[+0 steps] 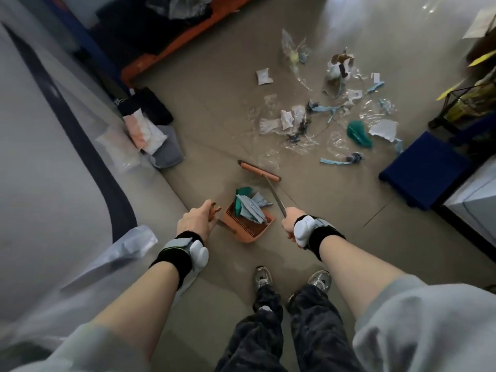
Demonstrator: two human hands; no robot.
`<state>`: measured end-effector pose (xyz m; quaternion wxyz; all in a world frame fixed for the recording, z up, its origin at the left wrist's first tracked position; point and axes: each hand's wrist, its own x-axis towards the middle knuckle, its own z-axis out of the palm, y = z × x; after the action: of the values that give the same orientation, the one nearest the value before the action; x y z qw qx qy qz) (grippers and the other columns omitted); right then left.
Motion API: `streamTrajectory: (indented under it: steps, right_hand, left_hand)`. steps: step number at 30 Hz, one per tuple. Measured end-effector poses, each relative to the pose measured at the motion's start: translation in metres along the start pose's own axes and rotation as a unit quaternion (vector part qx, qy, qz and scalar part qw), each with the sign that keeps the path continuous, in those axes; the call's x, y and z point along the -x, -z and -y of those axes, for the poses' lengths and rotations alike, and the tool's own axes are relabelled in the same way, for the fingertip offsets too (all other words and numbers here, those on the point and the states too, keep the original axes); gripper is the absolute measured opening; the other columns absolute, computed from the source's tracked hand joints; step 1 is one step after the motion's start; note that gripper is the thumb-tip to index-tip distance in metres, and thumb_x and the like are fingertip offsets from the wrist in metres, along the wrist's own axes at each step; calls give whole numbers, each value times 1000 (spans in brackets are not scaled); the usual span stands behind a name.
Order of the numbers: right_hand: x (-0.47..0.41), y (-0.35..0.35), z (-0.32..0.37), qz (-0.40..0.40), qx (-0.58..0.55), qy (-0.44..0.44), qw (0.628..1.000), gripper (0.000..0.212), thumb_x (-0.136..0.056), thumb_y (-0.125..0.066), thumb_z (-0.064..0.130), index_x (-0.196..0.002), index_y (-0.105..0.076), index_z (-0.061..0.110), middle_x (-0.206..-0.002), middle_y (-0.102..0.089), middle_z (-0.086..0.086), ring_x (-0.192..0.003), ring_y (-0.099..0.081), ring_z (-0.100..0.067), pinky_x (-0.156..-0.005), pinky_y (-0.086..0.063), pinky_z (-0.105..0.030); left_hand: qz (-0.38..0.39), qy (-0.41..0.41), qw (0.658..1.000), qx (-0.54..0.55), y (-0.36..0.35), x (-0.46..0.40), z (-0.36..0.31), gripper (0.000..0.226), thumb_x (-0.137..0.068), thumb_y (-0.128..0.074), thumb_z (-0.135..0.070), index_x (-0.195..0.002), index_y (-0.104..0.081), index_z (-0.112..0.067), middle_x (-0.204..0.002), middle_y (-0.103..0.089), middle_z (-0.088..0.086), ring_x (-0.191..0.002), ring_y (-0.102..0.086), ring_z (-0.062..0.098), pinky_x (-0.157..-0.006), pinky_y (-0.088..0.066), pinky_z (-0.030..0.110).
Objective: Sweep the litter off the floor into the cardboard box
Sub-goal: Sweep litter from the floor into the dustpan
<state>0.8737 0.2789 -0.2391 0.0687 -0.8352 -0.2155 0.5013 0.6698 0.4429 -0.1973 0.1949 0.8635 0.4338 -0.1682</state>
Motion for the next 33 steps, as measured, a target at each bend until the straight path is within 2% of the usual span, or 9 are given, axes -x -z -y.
streamTrajectory:
  steps: [3,6,10,13,20,22,25,28,33]
  right_hand:
    - [2,-16,-4,33,6,-6,999,7,-91,-52,16,-96,-47,14,-94,-55,-12,-82,-54,-27,-64,-43,-25]
    - [15,-29,-8,62,-16,-10,998,13,-90,-54,16,-103,-52,15,-85,-57,-9,-71,-57,-24,-53,-41,-22]
    - [41,-26,-3,123,-165,-88,975,9,-93,-44,6,-98,-50,9,-69,-52,-11,-37,-49,-18,-43,-38,-16]
    - [55,-6,6,142,-239,-109,954,13,-93,-44,0,-80,-48,2,-61,-46,-14,-21,-40,-14,-36,-35,-11]
    - [67,42,5,93,-301,-96,944,15,-88,-44,-9,-80,-47,3,-63,-42,-11,-45,-41,-19,-38,-34,-14]
    - [66,54,5,72,-296,-92,948,12,-89,-44,-7,-94,-50,2,-66,-43,-11,-45,-40,-19,-39,-32,-14]
    - [60,74,7,48,-265,-87,959,36,-91,-44,1,-125,-48,14,-65,-44,-11,-27,-39,-15,-37,-32,-11]
    - [41,97,11,30,-233,-72,969,49,-92,-40,7,-139,-40,19,-63,-47,-12,-22,-35,-13,-37,-33,-13]
    - [-23,146,25,-20,-163,-27,986,41,-92,-37,3,-132,-43,6,-68,-54,-16,-42,-48,-21,-38,-38,-20]
  left_hand:
    - [-14,15,1000,4,2,-5,-1,34,-93,-54,-41,-117,-45,-18,-103,-63,18,-95,-60,41,-76,-48,42]
    - [-26,35,999,15,8,-12,-8,33,-94,-54,-38,-118,-45,-17,-104,-62,19,-97,-59,42,-75,-47,42]
    - [-17,22,999,19,16,-24,-22,32,-93,-55,-37,-116,-46,-17,-106,-63,18,-97,-59,41,-75,-46,42]
    - [1,19,1000,7,24,-33,-25,34,-93,-54,-37,-119,-45,-19,-109,-62,19,-99,-59,41,-77,-46,43]
    - [-5,10,1000,25,35,-46,-36,35,-93,-55,-37,-122,-46,-21,-112,-62,17,-101,-58,40,-79,-46,42]
    - [-9,17,999,32,37,-53,-37,32,-93,-55,-38,-119,-46,-21,-109,-62,16,-99,-59,40,-76,-46,42]
    - [-17,25,999,40,42,-65,-43,28,-93,-55,-38,-112,-45,-20,-106,-62,15,-95,-59,40,-72,-44,40]
    - [-21,37,998,50,49,-82,-53,30,-92,-55,-37,-115,-45,-20,-107,-62,15,-96,-59,40,-74,-44,41]
    - [-30,64,996,53,56,-118,-76,33,-92,-57,-37,-118,-46,-20,-106,-63,16,-97,-59,41,-74,-44,41]
